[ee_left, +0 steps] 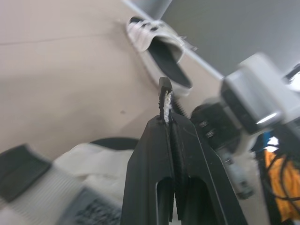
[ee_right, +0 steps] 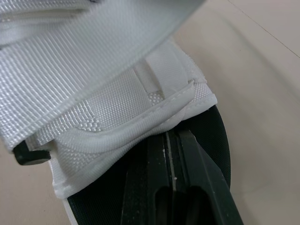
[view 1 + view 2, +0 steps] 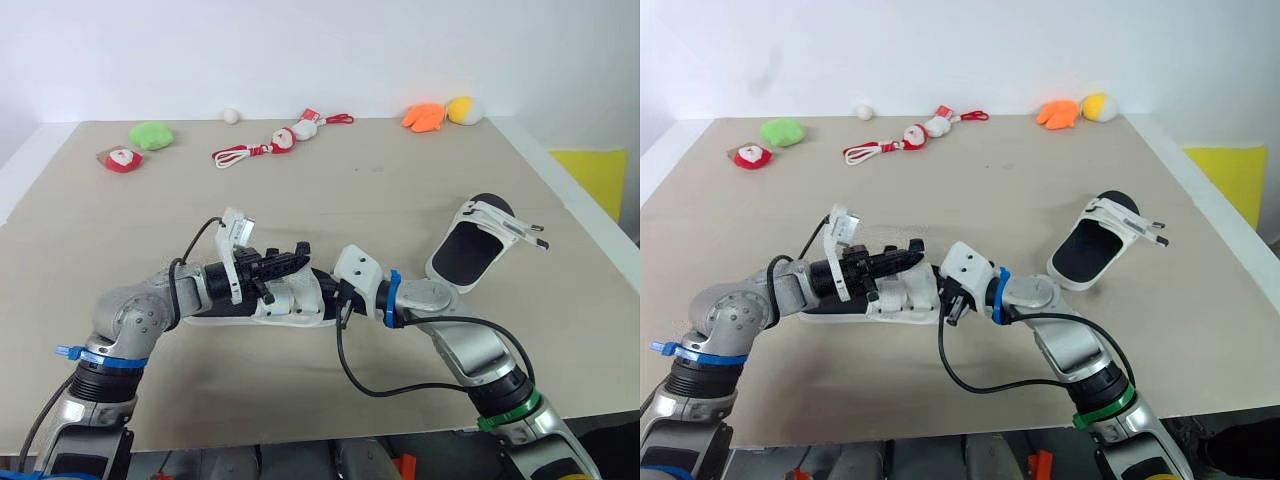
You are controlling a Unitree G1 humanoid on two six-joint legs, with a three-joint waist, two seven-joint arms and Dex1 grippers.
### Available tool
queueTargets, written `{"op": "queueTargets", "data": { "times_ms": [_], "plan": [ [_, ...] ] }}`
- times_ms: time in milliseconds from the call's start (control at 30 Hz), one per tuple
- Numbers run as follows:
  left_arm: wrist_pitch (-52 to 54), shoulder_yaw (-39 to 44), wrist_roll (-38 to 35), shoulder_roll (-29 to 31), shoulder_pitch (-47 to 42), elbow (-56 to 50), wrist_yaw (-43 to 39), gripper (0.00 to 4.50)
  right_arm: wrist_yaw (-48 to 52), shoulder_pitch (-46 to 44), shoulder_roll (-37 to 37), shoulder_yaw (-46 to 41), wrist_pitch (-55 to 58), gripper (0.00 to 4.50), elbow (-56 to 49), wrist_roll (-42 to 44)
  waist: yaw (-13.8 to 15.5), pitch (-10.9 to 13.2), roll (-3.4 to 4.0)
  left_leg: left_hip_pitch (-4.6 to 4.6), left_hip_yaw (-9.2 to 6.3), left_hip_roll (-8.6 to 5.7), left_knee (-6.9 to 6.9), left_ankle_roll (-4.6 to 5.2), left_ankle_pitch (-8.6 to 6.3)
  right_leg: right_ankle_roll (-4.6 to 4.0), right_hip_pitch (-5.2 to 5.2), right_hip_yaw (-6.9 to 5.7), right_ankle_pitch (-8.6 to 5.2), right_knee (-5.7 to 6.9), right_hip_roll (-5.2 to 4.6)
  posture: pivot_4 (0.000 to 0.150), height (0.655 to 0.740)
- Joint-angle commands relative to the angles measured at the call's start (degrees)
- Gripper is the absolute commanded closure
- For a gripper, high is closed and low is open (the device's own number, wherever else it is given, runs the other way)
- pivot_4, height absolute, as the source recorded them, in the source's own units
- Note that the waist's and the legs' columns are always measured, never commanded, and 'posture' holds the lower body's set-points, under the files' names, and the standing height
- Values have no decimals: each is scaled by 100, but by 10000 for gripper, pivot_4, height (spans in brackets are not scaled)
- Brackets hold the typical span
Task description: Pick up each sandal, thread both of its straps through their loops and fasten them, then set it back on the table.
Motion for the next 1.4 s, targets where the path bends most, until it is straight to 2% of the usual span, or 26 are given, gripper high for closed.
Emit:
{"op": "queueTargets", "data": {
  "times_ms": [33,267,500,933,1400],
  "plan": [
    [-191,7,271,-17,-226,100,-323,44356,-22,102,-60,47,79,45000,82,-93,0,0,0,0,0,0,0,0,0,0,0,0,0,0,0,1500,7400],
    [-73,91,328,-50,-620,361,-962,44356,-19,123,-53,71,60,45000,73,-101,0,0,0,-1,0,0,-1,-1,1,0,-1,0,1,0,0,1500,7400],
    [-47,105,699,-163,-930,947,-933,44356,-25,112,-66,62,43,45000,92,-129,-1,0,0,0,0,-1,0,-1,1,2,-1,0,2,0,0,1500,7400],
    [24,93,1193,-380,-1166,1420,-859,44356,-71,118,-51,55,41,45000,87,-157,-1,0,0,-1,-1,-1,1,-1,2,12,-1,0,7,-1,0,1500,7400],
    [199,190,1305,-353,-1087,1362,-871,44356,-82,91,-52,46,25,45000,132,-149,-1,0,0,-1,-1,-1,1,-1,3,13,-1,0,8,-1,0,1500,7400]
  ]
}}
